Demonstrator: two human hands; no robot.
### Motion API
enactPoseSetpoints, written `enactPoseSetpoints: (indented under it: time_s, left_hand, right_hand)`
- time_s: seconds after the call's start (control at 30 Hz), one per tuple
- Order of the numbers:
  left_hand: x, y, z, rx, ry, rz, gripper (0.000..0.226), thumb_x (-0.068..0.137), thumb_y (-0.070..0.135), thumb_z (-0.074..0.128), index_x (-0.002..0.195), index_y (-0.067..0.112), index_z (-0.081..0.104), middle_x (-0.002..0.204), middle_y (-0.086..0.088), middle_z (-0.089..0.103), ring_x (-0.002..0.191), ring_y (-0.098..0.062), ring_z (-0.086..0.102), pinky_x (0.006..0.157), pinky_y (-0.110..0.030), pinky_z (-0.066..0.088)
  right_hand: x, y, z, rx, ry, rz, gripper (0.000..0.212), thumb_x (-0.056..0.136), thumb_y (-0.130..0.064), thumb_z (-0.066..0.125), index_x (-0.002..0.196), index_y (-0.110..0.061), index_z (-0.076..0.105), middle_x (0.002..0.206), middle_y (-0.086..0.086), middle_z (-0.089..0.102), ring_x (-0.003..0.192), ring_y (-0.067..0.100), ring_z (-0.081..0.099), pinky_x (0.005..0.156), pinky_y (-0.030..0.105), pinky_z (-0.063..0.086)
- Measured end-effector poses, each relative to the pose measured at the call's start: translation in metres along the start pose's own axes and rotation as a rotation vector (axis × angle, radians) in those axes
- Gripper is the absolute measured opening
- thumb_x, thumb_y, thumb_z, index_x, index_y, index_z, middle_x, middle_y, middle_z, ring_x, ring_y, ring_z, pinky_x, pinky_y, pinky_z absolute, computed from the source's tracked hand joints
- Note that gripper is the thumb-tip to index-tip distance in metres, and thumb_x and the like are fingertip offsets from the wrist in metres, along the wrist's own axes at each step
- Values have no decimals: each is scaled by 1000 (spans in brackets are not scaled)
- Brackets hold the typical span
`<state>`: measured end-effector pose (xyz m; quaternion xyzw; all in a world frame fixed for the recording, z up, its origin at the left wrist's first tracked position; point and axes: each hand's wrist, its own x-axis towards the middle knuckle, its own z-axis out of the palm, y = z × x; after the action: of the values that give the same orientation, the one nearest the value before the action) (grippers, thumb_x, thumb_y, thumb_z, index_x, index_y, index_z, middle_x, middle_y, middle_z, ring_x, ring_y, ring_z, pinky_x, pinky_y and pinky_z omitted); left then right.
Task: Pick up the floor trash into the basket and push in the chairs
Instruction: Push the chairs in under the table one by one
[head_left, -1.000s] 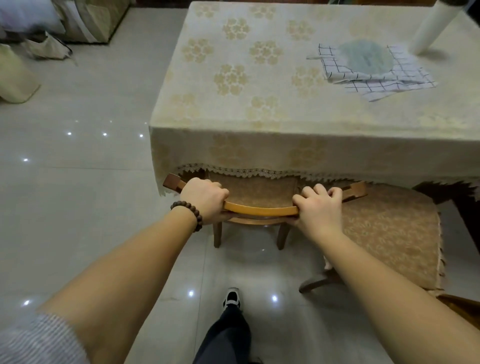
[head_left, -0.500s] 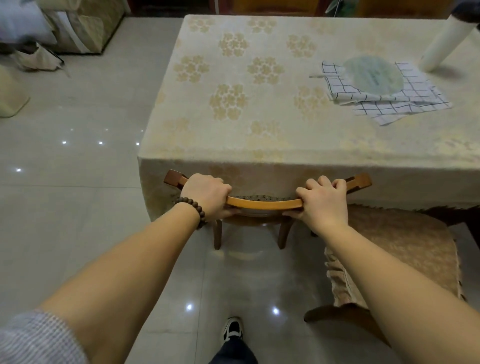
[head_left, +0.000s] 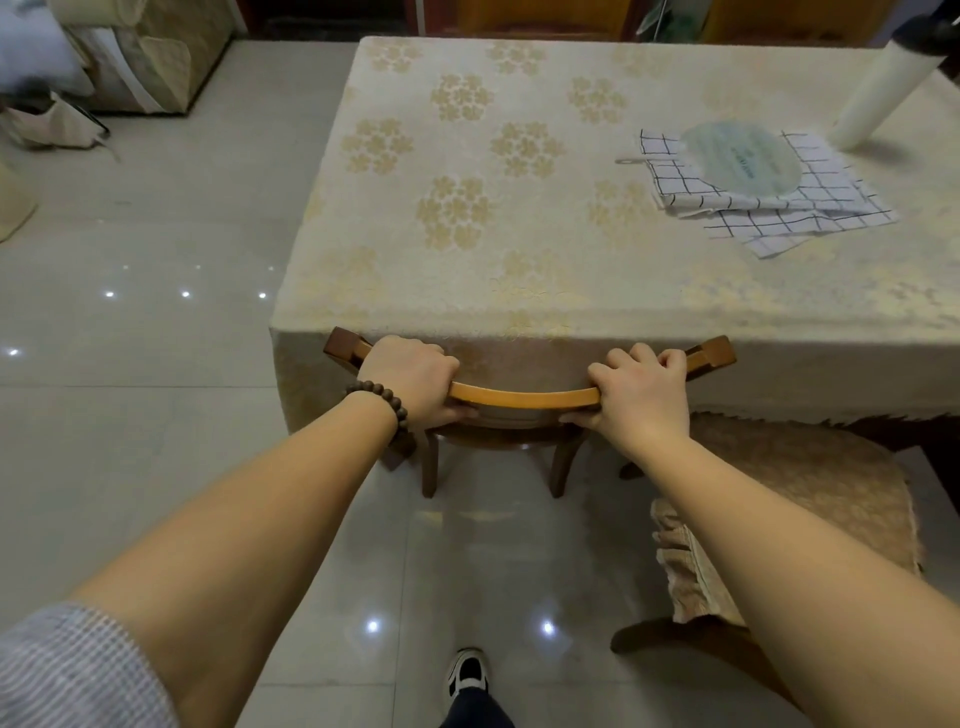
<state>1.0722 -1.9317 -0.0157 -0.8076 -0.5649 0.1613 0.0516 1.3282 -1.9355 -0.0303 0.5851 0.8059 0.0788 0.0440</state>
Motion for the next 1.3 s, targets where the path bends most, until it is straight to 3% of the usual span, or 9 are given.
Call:
enactPoseSetpoints:
  time_s: [0.1, 0.2, 0.27, 0.4, 0.5, 0.67, 0.97, 1.13, 1.3]
  left_hand:
    - [-2, 3, -4, -39, -72, -29, 59, 76, 80, 41, 94, 26, 57, 87, 3, 57, 82, -18, 54, 73, -35, 48]
    - [-8, 7, -10, -72, -126, -63, 78, 70, 85, 42, 121, 26, 51, 120, -1, 55, 115, -24, 47, 97, -46, 36]
    - [-17, 15, -20, -121, -77, -61, 88, 70, 85, 41, 135, 25, 41, 134, -2, 48, 126, -26, 40, 104, -48, 31]
    - [-32, 52, -52, -258, 121, -11, 80, 81, 75, 38, 142, 23, 32, 145, -3, 39, 136, -26, 29, 110, -47, 25]
    - [-38, 94, -79, -337, 195, 84, 76, 84, 70, 39, 145, 26, 28, 149, -3, 34, 140, -26, 23, 113, -47, 22]
    - [-45, 175, -120, -390, 284, 262, 67, 88, 65, 37, 141, 25, 36, 146, -2, 39, 137, -24, 29, 110, -44, 25]
    - [-72, 320, -169, -390, 286, 500, 64, 92, 61, 32, 142, 22, 35, 144, -3, 42, 134, -24, 34, 110, -43, 29]
    - [-92, 403, -187, -396, 273, 532, 67, 92, 63, 30, 144, 22, 33, 146, -3, 40, 136, -24, 32, 111, -43, 26]
    - [-109, 483, -203, -396, 279, 472, 69, 90, 66, 29, 144, 23, 32, 145, -3, 41, 135, -23, 33, 110, -42, 27]
  right_hand:
    - [0, -3, -9, 24, -87, 27, 59, 72, -72, 54, 107, -25, 57, 112, 1, 57, 113, 27, 43, 98, 51, 28]
    - [-7, -4, -22, 88, -167, 40, 80, 74, -70, 55, 137, -26, 37, 141, 6, 40, 134, 29, 28, 110, 62, 10]
    - [-20, -2, -35, 171, -158, 74, 84, 78, -67, 53, 145, -28, 23, 151, 6, 27, 140, 28, 17, 111, 64, 4]
    - [-58, 12, -61, 308, -64, 169, 73, 85, -59, 50, 146, -29, 22, 154, 5, 21, 143, 25, 10, 112, 64, 3]
    - [-93, 32, -75, 322, -13, 240, 68, 86, -56, 48, 145, -29, 25, 153, 3, 22, 143, 23, 10, 112, 64, 2]
    - [-166, 79, -92, 299, 30, 421, 62, 88, -53, 47, 143, -31, 28, 153, 1, 22, 143, 21, 8, 112, 63, 2]
    - [-331, 184, -93, 320, 134, 758, 54, 90, -46, 50, 139, -32, 33, 147, 0, 30, 139, 21, 17, 113, 59, 7]
    - [-414, 240, -74, 306, 128, 820, 53, 90, -43, 50, 139, -30, 35, 146, 0, 32, 139, 20, 18, 113, 55, 7]
    - [-477, 300, -48, 322, 138, 735, 53, 88, -42, 54, 136, -27, 40, 143, 2, 37, 137, 22, 23, 113, 56, 12]
